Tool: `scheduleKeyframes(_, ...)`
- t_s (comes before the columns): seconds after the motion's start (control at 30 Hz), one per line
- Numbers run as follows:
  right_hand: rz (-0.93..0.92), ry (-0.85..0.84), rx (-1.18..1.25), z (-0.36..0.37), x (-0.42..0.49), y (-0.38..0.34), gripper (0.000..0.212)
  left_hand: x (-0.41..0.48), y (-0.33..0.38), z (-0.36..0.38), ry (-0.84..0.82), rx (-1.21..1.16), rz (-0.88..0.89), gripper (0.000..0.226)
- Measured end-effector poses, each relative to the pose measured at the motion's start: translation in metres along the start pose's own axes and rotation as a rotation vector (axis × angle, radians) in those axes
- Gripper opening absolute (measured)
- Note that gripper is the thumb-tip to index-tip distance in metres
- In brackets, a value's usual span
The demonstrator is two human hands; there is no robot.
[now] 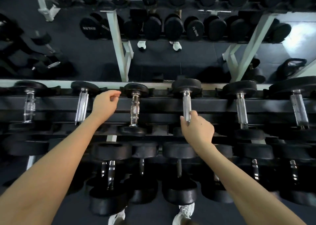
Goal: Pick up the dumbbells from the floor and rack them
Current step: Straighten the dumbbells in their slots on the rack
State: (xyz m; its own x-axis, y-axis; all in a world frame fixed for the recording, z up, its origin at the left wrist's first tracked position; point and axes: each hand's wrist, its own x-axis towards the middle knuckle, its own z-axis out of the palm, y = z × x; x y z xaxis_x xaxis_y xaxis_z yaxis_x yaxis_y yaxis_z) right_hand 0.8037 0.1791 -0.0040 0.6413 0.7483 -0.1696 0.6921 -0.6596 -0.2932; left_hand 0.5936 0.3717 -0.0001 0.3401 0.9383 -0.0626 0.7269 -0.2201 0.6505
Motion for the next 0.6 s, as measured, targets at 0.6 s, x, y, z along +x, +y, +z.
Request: scheduleKeyframes(0.6, 0.277, -0.262, 0.514, 0.143, -0.077, -0.303, 0.025, 0.047, -0.241, -0.202, -0.041, 0.255, -0.021, 0.028)
